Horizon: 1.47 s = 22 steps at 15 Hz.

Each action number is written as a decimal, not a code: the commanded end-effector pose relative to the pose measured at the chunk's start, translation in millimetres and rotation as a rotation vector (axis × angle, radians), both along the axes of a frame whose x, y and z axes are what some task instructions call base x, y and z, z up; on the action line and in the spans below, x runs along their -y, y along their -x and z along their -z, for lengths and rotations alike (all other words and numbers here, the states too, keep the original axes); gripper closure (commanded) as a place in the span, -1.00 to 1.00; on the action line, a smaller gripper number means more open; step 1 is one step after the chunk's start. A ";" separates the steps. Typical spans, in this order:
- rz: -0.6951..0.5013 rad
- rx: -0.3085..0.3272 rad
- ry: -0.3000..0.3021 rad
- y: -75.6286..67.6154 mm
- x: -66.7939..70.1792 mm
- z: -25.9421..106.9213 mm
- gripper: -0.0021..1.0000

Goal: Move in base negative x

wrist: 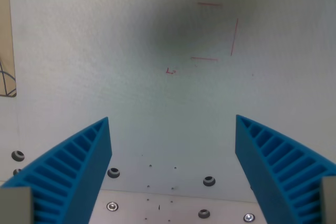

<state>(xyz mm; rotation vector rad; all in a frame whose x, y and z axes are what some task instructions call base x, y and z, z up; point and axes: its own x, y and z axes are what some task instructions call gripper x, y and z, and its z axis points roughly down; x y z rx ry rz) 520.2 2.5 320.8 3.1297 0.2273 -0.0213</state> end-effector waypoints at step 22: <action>0.000 0.004 0.000 113.9 -17.1 11.1 -1.00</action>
